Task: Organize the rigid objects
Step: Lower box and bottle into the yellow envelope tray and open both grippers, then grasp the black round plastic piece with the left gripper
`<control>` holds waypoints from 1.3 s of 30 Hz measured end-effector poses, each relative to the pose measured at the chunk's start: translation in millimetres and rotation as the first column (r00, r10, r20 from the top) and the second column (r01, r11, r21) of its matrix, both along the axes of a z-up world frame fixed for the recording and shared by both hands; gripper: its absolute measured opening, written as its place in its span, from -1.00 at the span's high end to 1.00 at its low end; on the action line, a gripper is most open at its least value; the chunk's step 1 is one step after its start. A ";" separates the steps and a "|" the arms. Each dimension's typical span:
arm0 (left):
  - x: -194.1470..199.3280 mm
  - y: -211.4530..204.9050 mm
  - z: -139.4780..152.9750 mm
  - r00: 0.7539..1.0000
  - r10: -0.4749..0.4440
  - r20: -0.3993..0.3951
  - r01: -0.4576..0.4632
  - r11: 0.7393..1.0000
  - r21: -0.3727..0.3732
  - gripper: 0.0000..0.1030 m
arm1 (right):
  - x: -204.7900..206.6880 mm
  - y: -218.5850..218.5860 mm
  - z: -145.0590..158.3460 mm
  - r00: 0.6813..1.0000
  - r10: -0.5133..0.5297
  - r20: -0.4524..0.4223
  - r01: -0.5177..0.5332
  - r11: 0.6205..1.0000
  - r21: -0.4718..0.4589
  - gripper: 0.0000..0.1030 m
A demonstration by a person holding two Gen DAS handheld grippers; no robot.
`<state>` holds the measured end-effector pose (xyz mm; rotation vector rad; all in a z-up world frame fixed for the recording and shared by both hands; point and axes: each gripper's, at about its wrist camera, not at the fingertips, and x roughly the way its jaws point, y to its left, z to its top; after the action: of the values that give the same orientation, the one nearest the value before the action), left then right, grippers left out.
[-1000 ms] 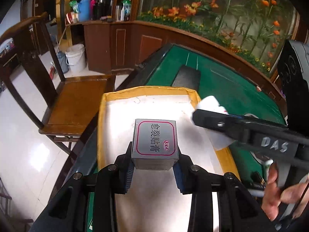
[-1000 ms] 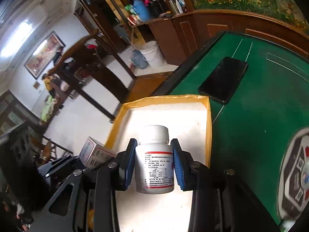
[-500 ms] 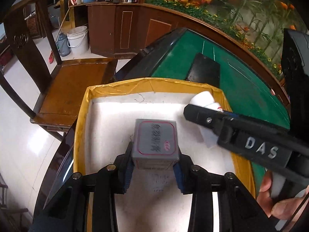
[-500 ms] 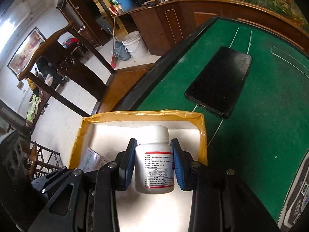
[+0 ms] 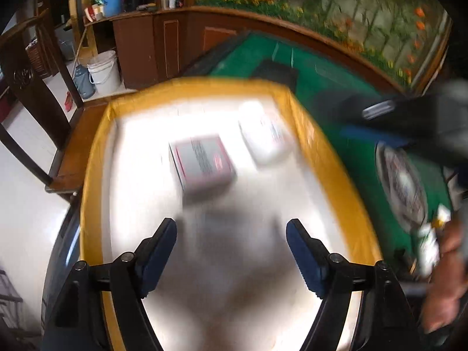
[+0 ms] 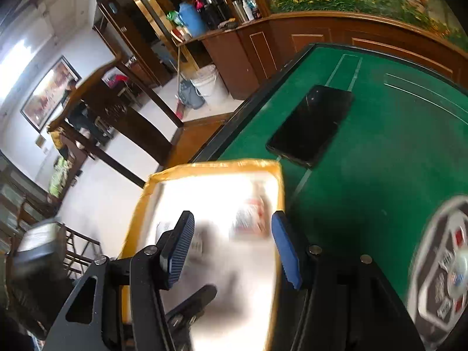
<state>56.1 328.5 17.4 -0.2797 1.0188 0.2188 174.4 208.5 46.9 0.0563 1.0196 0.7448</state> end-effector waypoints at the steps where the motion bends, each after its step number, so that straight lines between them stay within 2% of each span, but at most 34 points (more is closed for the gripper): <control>1: -3.4 -4.5 0.0 1.000 -0.004 -0.005 0.004 0.999 0.037 -0.57 | -7.0 -9.1 4.6 1.000 0.001 0.008 -0.001 1.000 0.008 -0.05; 3: -10.1 -10.8 0.8 1.000 -0.014 -0.017 0.015 0.998 0.067 -0.57 | -27.4 -34.0 16.3 1.000 0.012 0.028 -0.013 1.000 0.009 -0.05; 7: -29.0 -25.5 -0.4 0.998 -0.049 -0.033 0.051 0.997 0.061 -0.57 | -62.5 -87.9 35.5 0.999 0.019 0.030 -0.021 0.998 0.053 -0.06; 10: -43.2 -46.1 2.7 0.994 -0.098 -0.039 0.102 0.989 0.105 -0.57 | -95.0 -139.6 47.6 0.999 0.005 0.040 -0.009 0.996 0.092 -0.09; 12: -53.2 -59.6 13.2 0.992 -0.128 -0.004 0.127 0.979 0.158 -0.57 | -119.4 -176.8 53.4 0.998 -0.005 0.068 -0.003 0.993 0.119 -0.18; 13: -59.8 -67.5 22.9 0.993 -0.113 0.024 0.105 0.970 0.220 -0.57 | -127.5 -189.8 54.9 0.997 -0.016 0.080 0.006 0.992 0.125 -0.23; 15: -71.6 -85.0 43.2 0.988 -0.123 0.091 0.091 0.951 0.296 -0.57 | -146.0 -225.4 55.5 0.993 -0.035 0.115 0.019 0.990 0.140 -0.24; 18: -92.6 -121.6 69.7 0.968 -0.176 0.178 0.106 0.932 0.346 -0.60 | -160.3 -262.1 52.1 0.983 -0.084 0.162 0.064 0.990 0.125 -0.26; 19: -101.0 -137.1 75.1 0.955 -0.213 0.206 0.133 0.929 0.344 -0.73 | -165.6 -276.5 50.0 0.978 -0.102 0.184 0.078 0.988 0.134 -0.26; 20: -109.0 -147.3 77.7 0.944 -0.239 0.229 0.155 0.930 0.333 -0.96 | -170.4 -288.3 48.1 0.971 -0.120 0.205 0.092 0.985 0.144 -0.26; 22: -122.5 -177.0 74.9 0.912 -0.290 0.289 0.208 0.936 0.283 -1.00 | -174.6 -312.1 44.3 0.949 -0.174 0.262 0.135 0.978 0.159 -0.30; 24: -128.0 -205.9 62.3 0.898 -0.326 0.294 0.251 0.931 0.266 -1.00 | -175.2 -331.2 34.7 0.922 -0.243 0.300 0.208 0.967 0.145 -0.36; 26: -122.3 -230.4 52.1 0.896 -0.359 0.260 0.279 0.913 0.298 -1.00 | -168.0 -343.5 27.6 0.906 -0.293 0.305 0.262 0.955 0.138 -0.36; 28: -111.3 -245.5 40.4 0.899 -0.391 0.196 0.312 0.887 0.340 -1.00 | -159.5 -352.5 23.7 0.906 -0.313 0.283 0.278 0.947 0.159 -0.36; 29: -107.0 -244.5 35.6 0.905 -0.386 0.180 0.308 0.885 0.349 -1.00 | -157.9 -356.5 24.5 0.908 -0.318 0.271 0.279 0.944 0.175 -0.36; 35: -81.7 -238.6 15.9 0.928 -0.350 0.126 0.317 0.921 0.226 -0.99 | -159.2 -361.0 25.0 0.924 -0.296 0.242 0.238 0.941 0.241 -0.36; 39: -70.7 -242.3 8.0 0.923 -0.374 0.090 0.354 0.918 0.179 -1.00 | -159.6 -362.0 23.7 0.937 -0.285 0.203 0.226 0.936 0.269 -0.36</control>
<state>-14.6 86.2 25.5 0.0462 0.9073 -0.0568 14.8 -153.5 70.6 0.3003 0.6704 0.6147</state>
